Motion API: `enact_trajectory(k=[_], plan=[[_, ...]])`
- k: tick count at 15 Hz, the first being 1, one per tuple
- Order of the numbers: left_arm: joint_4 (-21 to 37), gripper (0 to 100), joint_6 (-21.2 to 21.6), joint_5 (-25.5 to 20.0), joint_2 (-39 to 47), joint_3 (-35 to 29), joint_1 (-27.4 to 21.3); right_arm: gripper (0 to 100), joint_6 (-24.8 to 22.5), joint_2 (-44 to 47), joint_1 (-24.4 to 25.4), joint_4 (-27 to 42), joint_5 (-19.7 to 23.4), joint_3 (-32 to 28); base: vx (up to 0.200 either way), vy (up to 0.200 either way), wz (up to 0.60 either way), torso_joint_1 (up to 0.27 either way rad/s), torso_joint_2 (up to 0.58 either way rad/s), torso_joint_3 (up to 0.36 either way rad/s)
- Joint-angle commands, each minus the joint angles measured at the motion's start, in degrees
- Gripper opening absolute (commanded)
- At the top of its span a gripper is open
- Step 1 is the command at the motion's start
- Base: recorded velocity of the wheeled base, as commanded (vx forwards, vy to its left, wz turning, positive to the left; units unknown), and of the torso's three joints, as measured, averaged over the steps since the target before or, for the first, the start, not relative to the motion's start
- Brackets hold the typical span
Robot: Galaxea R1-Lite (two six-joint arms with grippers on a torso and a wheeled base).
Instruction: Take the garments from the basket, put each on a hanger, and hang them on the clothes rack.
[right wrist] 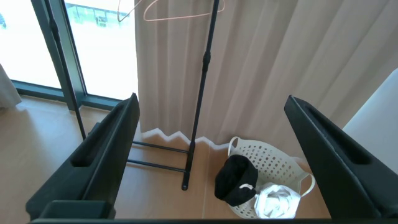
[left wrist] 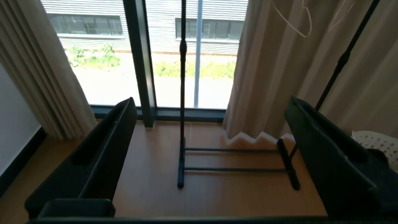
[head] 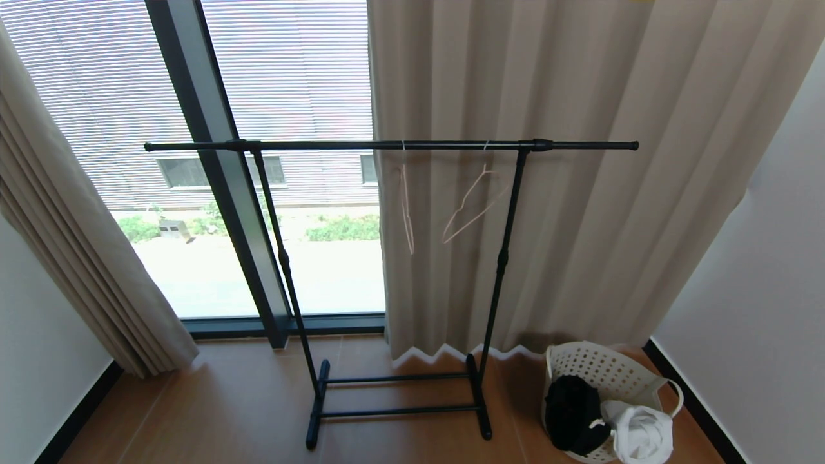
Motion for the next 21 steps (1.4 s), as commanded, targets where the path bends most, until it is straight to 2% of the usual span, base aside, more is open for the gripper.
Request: enact_trajectory(k=[1, 21], plan=[[0.02, 100, -0.02, 0.01, 0.07, 0.01, 0.0, 100, -0.02, 0.07, 0.0, -0.01, 0.01, 0.0, 0.0, 0.0, 0.0, 0.0, 0.0, 0.0], [0.02, 100, 0.24, -0.43, 0.07, 0.01, 0.0, 100, -0.02, 0.07, 0.0, -0.01, 0.01, 0.0, 0.0, 0.0, 0.0, 0.0, 0.0, 0.0]])
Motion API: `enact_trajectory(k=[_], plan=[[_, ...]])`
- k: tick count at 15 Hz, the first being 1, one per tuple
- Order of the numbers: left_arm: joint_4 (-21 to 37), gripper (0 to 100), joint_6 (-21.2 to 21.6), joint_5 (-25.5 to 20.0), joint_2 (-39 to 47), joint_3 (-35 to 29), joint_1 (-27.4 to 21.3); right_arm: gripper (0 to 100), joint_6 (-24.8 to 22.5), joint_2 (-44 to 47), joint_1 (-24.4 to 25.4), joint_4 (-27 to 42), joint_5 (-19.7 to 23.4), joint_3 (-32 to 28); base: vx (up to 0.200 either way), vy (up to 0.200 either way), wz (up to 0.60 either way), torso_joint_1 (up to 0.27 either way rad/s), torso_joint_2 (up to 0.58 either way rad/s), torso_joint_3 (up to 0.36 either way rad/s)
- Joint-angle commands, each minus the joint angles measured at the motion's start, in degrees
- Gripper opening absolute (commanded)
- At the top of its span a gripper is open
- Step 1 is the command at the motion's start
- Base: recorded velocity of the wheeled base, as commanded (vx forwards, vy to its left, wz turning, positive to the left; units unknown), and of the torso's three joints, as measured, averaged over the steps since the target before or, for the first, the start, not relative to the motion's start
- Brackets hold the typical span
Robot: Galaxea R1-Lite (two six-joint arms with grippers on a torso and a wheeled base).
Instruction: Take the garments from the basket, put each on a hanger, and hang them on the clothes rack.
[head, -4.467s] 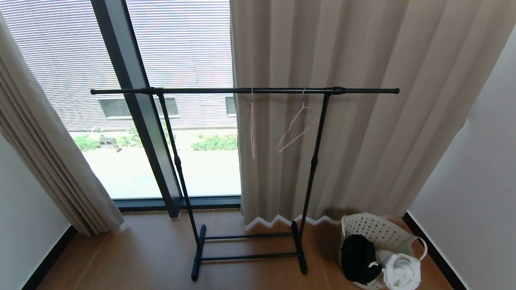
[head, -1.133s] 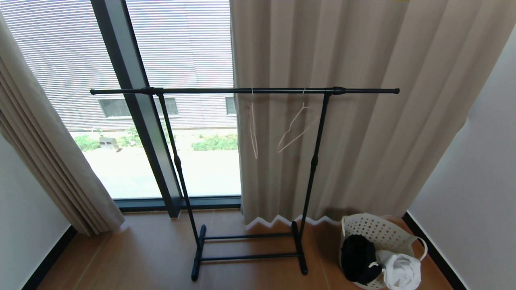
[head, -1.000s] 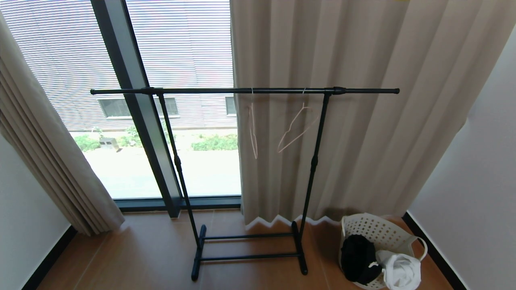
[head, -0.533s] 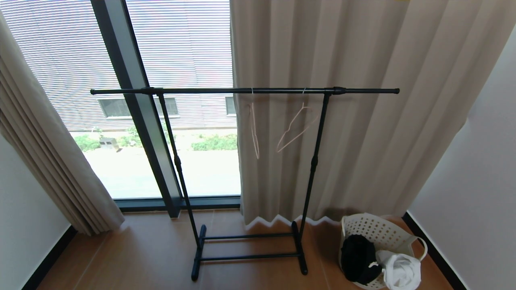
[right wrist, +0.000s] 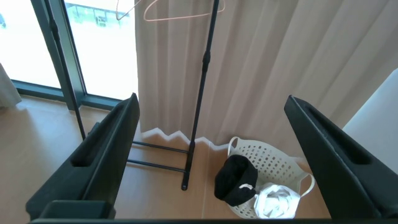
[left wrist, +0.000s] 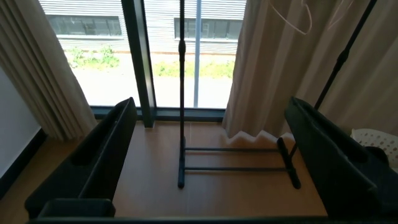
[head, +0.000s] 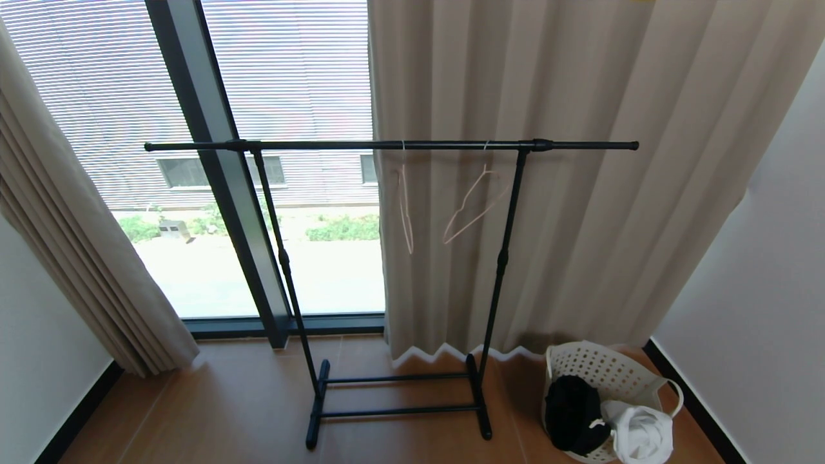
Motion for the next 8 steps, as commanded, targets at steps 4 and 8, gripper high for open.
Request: enact_trajectory(k=[4, 8], plan=[[0.06, 100, 0.0, -0.23, 0.07, 0.01, 0.0, 100, 1.74, 0.07, 0.0, -0.01, -0.76, 0.0, 0.0, 0.0, 0.0, 0.0, 0.0, 0.0], [0.06, 100, 0.09, -2.95, 0.07, -0.08, 0.0, 100, 1.21, 0.07, 0.0, -0.01, -0.58, 0.0, 0.0, 0.0, 0.0, 0.0, 0.0, 0.0]])
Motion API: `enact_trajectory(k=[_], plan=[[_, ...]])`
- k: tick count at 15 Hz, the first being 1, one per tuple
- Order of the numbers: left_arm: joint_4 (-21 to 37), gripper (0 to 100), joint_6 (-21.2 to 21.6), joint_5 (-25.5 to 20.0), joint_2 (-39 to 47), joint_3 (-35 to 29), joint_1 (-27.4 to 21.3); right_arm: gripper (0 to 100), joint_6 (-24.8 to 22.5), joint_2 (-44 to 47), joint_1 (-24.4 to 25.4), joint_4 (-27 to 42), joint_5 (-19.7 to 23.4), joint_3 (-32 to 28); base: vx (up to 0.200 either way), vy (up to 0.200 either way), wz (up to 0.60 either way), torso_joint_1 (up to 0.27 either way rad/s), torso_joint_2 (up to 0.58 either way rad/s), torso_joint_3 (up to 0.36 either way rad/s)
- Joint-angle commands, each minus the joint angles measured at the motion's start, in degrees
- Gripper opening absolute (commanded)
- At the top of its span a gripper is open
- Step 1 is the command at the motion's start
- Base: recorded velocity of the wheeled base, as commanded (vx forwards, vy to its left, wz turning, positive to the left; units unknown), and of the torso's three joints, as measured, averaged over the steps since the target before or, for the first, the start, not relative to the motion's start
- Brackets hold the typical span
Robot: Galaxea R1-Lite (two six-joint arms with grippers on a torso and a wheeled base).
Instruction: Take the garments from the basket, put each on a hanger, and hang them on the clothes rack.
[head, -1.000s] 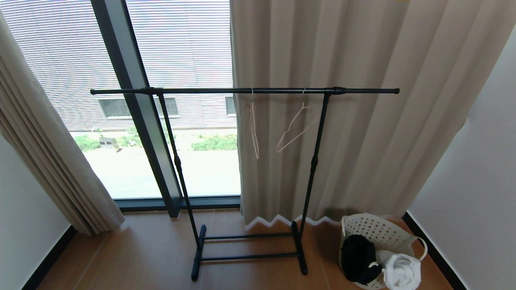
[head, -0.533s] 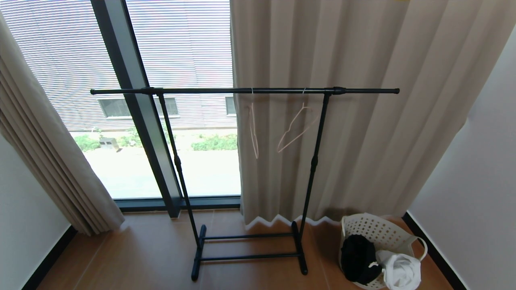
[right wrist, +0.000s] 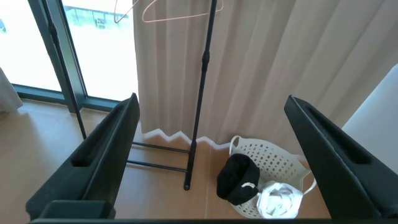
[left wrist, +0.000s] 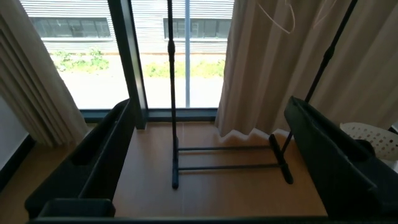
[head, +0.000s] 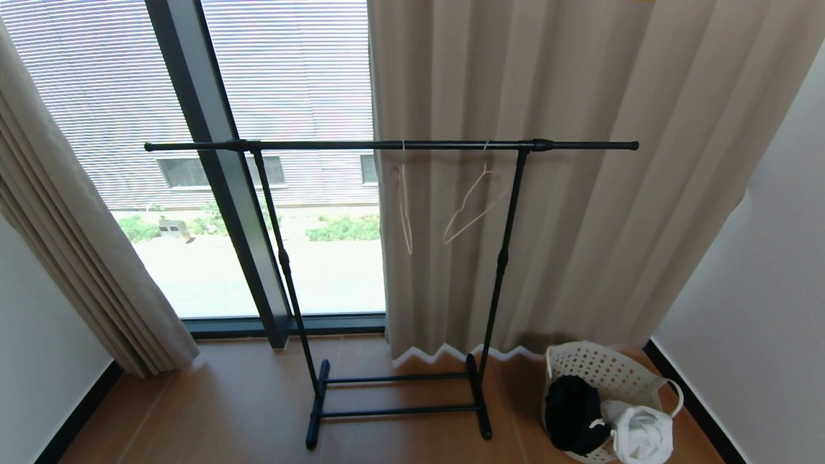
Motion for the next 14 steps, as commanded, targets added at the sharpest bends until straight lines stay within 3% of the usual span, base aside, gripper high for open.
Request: enact_trajectory(k=[1, 10, 14], plan=[[0.0, 100, 0.03, 0.0, 0.07, -0.04, 0.0, 100, 0.01, 0.07, 0.0, -0.01, 0.06, 0.0, 0.0, 0.0, 0.0, 0.0, 0.0, 0.0], [0.0, 100, -0.14, -0.09, 0.07, -0.13, 0.0, 100, -0.52, 0.07, 0.0, -0.01, 0.15, 0.0, 0.0, 0.0, 0.0, 0.0, 0.0, 0.0], [0.0, 100, -0.14, -0.09, 0.07, -0.13, 0.0, 100, -0.52, 0.07, 0.0, -0.01, 0.15, 0.0, 0.0, 0.0, 0.0, -0.139, 0.29, 0.155]])
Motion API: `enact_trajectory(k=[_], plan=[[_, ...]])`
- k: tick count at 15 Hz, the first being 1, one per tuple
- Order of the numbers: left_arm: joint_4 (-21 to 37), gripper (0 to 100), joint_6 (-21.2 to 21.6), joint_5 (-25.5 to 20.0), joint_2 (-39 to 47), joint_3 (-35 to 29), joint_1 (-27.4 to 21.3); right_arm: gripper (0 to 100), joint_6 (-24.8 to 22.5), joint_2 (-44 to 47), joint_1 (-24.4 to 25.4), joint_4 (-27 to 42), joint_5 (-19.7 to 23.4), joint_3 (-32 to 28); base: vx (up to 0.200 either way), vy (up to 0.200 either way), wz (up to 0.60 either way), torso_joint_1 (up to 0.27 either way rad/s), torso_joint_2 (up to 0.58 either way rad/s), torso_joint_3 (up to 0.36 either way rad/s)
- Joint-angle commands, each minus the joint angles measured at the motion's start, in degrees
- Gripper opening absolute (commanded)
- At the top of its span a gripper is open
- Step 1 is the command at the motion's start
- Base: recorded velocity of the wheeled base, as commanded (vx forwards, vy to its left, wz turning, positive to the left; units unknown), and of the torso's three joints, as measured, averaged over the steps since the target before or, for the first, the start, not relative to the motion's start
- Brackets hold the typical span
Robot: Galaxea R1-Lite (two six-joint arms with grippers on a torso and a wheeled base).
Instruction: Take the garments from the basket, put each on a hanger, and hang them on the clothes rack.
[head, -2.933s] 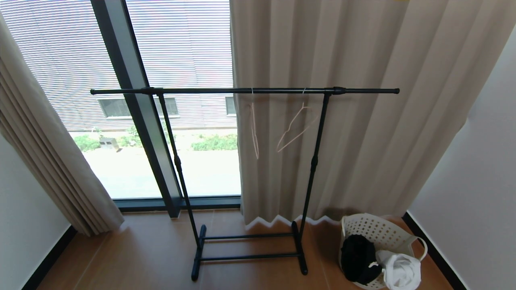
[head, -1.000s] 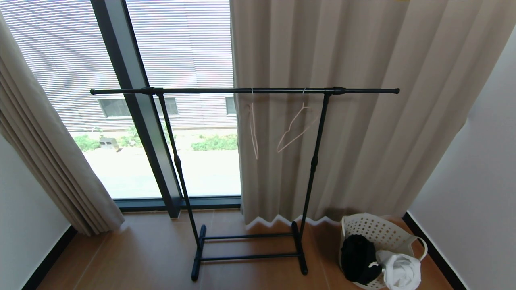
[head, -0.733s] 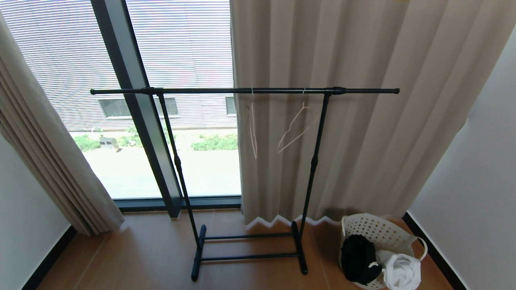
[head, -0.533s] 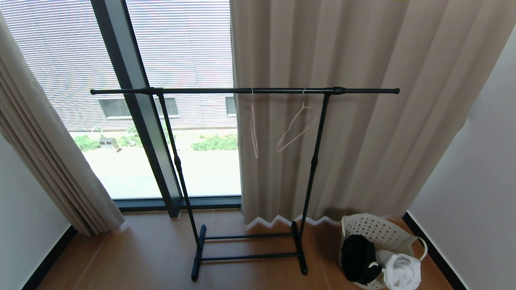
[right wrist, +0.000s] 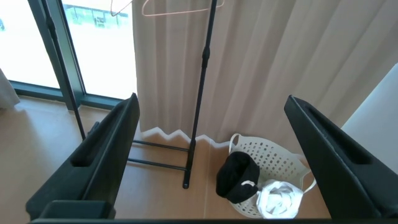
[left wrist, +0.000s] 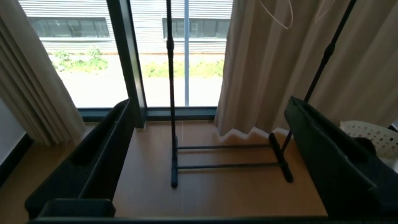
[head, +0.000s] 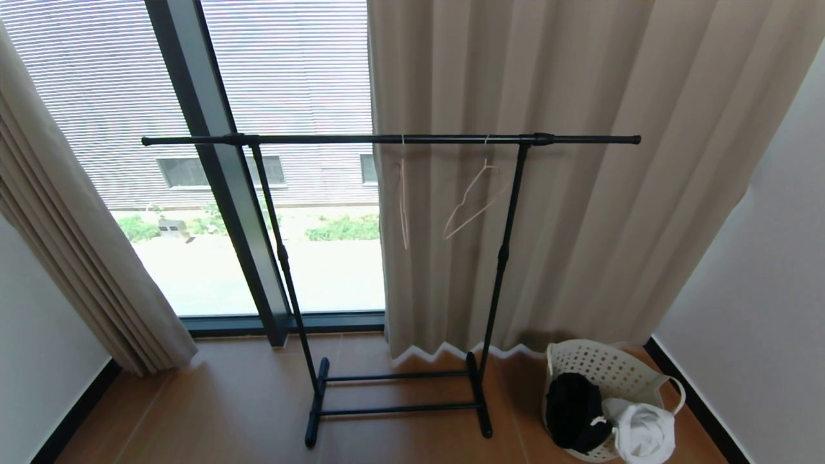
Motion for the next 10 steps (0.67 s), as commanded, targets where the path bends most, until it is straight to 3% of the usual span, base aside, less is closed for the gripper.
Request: enact_trajectory(k=[1, 10], plan=[[0.0, 100, -0.03, 0.01, 0.07, 0.07, 0.0, 100, -0.02, 0.07, 0.0, -0.02, 0.02, 0.0, 0.0, 0.0, 0.0, -0.144, 0.32, 0.178], [0.0, 100, -0.03, 0.01, 0.07, -0.02, 0.0, 100, -0.02, 0.07, 0.0, -0.02, 0.02, 0.0, 0.0, 0.0, 0.0, -0.15, 0.34, 0.189]])
